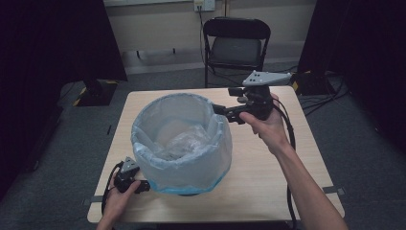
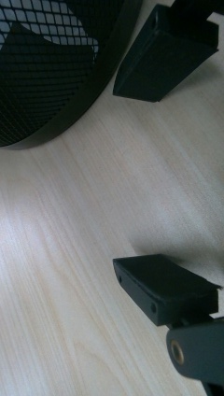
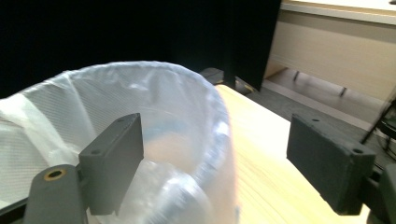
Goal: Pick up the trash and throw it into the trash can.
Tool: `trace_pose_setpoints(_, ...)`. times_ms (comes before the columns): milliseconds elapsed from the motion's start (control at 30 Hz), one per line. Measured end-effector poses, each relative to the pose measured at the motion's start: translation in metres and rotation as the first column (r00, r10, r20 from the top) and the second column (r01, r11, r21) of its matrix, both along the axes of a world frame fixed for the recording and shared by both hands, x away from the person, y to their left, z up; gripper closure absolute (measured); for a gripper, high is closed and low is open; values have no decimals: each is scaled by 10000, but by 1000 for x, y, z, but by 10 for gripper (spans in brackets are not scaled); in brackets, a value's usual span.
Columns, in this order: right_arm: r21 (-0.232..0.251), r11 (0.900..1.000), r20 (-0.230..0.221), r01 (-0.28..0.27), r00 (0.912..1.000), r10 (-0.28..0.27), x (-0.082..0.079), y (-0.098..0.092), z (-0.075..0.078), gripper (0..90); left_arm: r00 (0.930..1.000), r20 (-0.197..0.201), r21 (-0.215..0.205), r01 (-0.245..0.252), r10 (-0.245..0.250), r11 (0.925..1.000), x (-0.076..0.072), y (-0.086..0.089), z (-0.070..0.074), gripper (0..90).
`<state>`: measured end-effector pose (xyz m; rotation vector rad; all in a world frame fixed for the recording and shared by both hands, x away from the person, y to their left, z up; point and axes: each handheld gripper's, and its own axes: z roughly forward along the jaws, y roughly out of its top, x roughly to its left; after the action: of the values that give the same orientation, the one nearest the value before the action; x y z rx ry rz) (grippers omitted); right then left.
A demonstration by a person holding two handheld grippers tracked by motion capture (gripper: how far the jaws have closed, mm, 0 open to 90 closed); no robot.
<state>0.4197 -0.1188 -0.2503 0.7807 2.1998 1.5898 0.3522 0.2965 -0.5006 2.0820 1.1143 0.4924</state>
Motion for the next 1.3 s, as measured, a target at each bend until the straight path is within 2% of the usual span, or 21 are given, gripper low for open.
trace_pose_setpoints(100,53,9983,-55,574,9983,-573,1,-15,-4,161,10000,0,1,2,-2,10000,0,0,0,145)
trace_pose_setpoints(167,44,9976,-69,696,9976,-695,1,-18,-5,161,10000,-3,4,0,0,10000,0,0,0,145)
trace_pose_setpoints(233,183,9921,-227,1243,9920,-1238,-2,-33,-9,185,10000,-3,4,-2,2,10000,0,0,0,145)
trace_pose_setpoints(300,263,9904,-303,1359,9904,-1351,-2,-36,-10,185,10000,-2,6,0,0,10000,0,0,0,145)
trace_pose_setpoints(367,70,9800,-394,1989,9793,-1985,-5,-50,-16,172,10000,-2,6,-2,2,10000,0,0,0,145)
trace_pose_setpoints(400,70,9800,-394,1989,9793,-1985,-5,-50,-16,172,10000,-1,1,2,-2,10000,0,0,0,145)
trace_pose_setpoints(433,-72,9737,-455,2278,9726,-2279,-6,-57,-21,174,10000,-6,2,-3,3,10000,0,0,0,145)
trace_pose_setpoints(467,-72,9737,-455,2278,9726,-2279,-6,-57,-21,174,10000,-1,-5,-15,15,10000,0,0,0,145)
trace_pose_setpoints(500,-269,9664,-497,2556,9652,-2567,-8,-63,-26,186,10000,-4,1,-10,10,10000,0,0,0,145)
trace_pose_setpoints(533,-269,9664,-497,2556,9652,-2567,-8,-63,-26,186,10000,-6,-5,-10,10,10000,0,0,0,145)
trace_pose_setpoints(567,-398,9555,-530,2923,9543,-2941,-10,-70,-33,165,10000,-5,1,-13,13,10000,0,0,0,145)
trace_pose_setpoints(600,-398,9555,-530,2923,9543,-2941,-10,-70,-33,165,10000,-5,1,-13,13,10000,0,0,0,145)
trace_pose_setpoints(633,-504,9460,-544,3203,9449,-3228,-11,-78,-40,163,10000,-5,-5,-14,14,10000,0,0,0,145)
trace_pose_setpoints(667,-504,9460,-544,3203,9449,-3228,-11,-78,-40,163,10000,-5,-5,-14,14,10000,0,0,0,145)
trace_pose_setpoints(767,-694,9335,-695,3518,9318,-3564,-16,-92,-57,158,10000,-37,-66,-40,40,10000,0,0,0,146)
trace_pose_setpoints(833,-714,9313,-722,3572,9294,-3620,-16,-95,-60,154,10000,-43,-72,-40,40,10000,0,0,0,146)
trace_pose_setpoints(867,-776,9262,-807,3690,9236,-3748,-18,-101,-67,152,10000,-36,-69,-41,41,10000,0,0,0,146)
trace_pose_setpoints(933,-805,9259,-992,3691,9213,-3759,-19,-108,-75,148,10000,-37,-73,-51,51,10000,-1,0,0,146)
trace_pose_setpoints(1000,-837,9239,-1321,3734,9148,-3817,-20,-115,-85,144,10000,-38,-69,-48,47,10000,-1,0,0,146)
trace_pose_setpoints(1133,-1077,9060,-1532,4093,8936,-4219,-24,-128,-104,145,10000,-36,-70,-71,70,10000,-1,-1,0,146)
trace_pose_setpoints(1300,-1519,8783,-1610,4534,8654,-4746,-30,-138,-130,150,9999,-38,-56,-113,112,9999,-1,-1,0,146)
